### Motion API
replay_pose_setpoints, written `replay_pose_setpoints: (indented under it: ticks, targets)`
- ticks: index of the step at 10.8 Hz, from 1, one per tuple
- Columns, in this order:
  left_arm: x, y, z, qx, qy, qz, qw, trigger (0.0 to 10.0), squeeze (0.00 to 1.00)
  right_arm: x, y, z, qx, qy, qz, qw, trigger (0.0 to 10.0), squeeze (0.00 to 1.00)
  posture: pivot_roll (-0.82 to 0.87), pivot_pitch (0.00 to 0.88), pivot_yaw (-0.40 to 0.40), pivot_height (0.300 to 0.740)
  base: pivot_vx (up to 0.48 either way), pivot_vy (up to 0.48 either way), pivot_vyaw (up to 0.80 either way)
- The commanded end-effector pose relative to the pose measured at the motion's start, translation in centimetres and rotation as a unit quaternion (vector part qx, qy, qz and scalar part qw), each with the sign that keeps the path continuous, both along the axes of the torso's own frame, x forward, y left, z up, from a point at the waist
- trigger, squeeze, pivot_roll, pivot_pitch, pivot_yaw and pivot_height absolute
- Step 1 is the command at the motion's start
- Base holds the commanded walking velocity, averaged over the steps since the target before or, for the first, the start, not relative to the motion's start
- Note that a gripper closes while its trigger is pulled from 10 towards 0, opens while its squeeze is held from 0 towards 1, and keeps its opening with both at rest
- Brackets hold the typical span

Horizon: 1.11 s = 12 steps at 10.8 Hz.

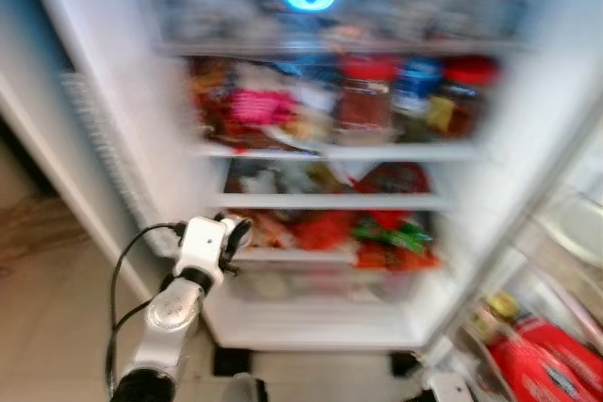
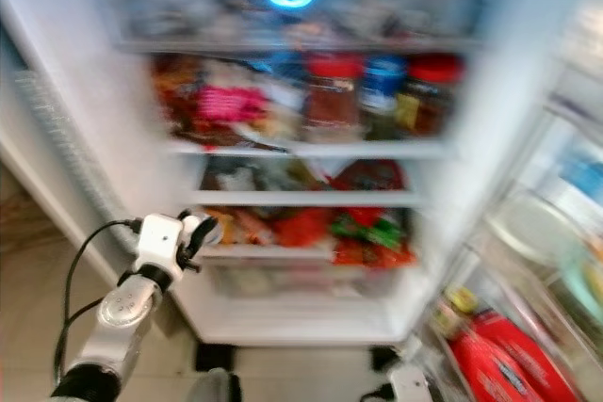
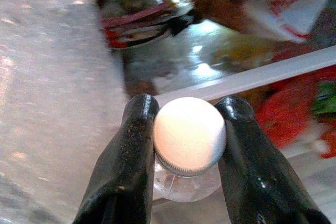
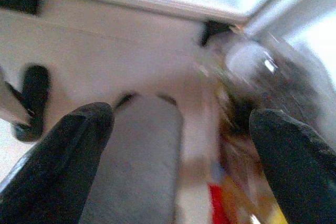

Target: Restocking fridge

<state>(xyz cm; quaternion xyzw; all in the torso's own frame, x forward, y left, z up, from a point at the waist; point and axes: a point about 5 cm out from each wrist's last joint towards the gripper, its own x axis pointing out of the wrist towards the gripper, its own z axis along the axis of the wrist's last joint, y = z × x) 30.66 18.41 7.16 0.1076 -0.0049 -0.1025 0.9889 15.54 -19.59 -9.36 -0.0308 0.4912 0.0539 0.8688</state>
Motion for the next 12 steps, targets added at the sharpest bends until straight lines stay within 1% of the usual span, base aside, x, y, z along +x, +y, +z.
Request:
replay_pose_setpoints:
  ticks: [1,3,5,7,8,9,10,11,12]
  targets:
    - [0.3,-0.8,0.4,0.005,-0.01,-0.013,1.0,10.0,0.0,-0.6,-0.6,-0.2,-0.006,0.009,-0.009,1.0,10.0,0.0,-0.07,0.0,0.02,0.644,0.311,0.0,0.0]
    - [0.2,-1.3,0.1,0.005,-0.005,-0.027,1.0,10.0,0.0,-0.7,-0.6,-0.2,-0.006,0.01,-0.007,1.0,10.0,0.0,-0.07,0.0,0.02,0.644,0.332,0.0,0.0]
    - [0.1,-1.7,0.0,0.024,-0.004,-0.047,0.999,10.0,0.0,-0.8,-0.5,-0.2,-0.005,0.013,-0.007,1.0,10.0,0.0,-0.06,0.0,0.021,0.644,0.341,0.0,0.0]
    - [0.0,-1.9,0.2,0.086,-0.014,-0.083,0.993,10.0,0.0,-0.8,-0.4,-0.3,-0.004,0.015,-0.003,1.0,10.0,0.0,-0.07,0.0,0.026,0.644,0.33,0.0,0.0]
    - [0.1,-1.9,0.3,0.102,-0.019,-0.092,0.99,10.0,0.0,-0.8,-0.4,-0.3,-0.004,0.015,-0.003,1.0,10.0,0.0,-0.08,0.0,0.03,0.644,0.33,0.0,0.0]
    - [0.2,-2.1,0.8,0.16,-0.032,-0.122,0.979,10.0,0.0,-0.7,-0.4,-0.2,-0.003,0.014,-0.004,1.0,10.0,0.0,-0.07,0.0,0.031,0.644,0.319,0.0,0.0]
    - [0.1,-2.2,0.6,0.232,-0.034,-0.146,0.961,10.0,0.0,-0.7,-0.4,-0.2,-0.002,0.014,-0.005,1.0,10.0,0.0,-0.07,0.0,0.03,0.644,0.27,0.0,0.0]
    - [0.1,-1.7,-0.2,0.306,-0.024,-0.158,0.938,10.0,0.0,-0.7,-0.3,-0.3,-0.001,0.016,-0.004,1.0,10.0,0.0,-0.07,0.0,0.03,0.644,0.0,0.0,0.0]
    - [-0.1,-1.4,-0.6,0.327,-0.019,-0.162,0.931,10.0,0.0,-0.8,-0.3,-0.3,0.0,0.017,-0.004,1.0,10.0,0.0,-0.07,0.0,0.031,0.644,0.0,0.0,0.0]
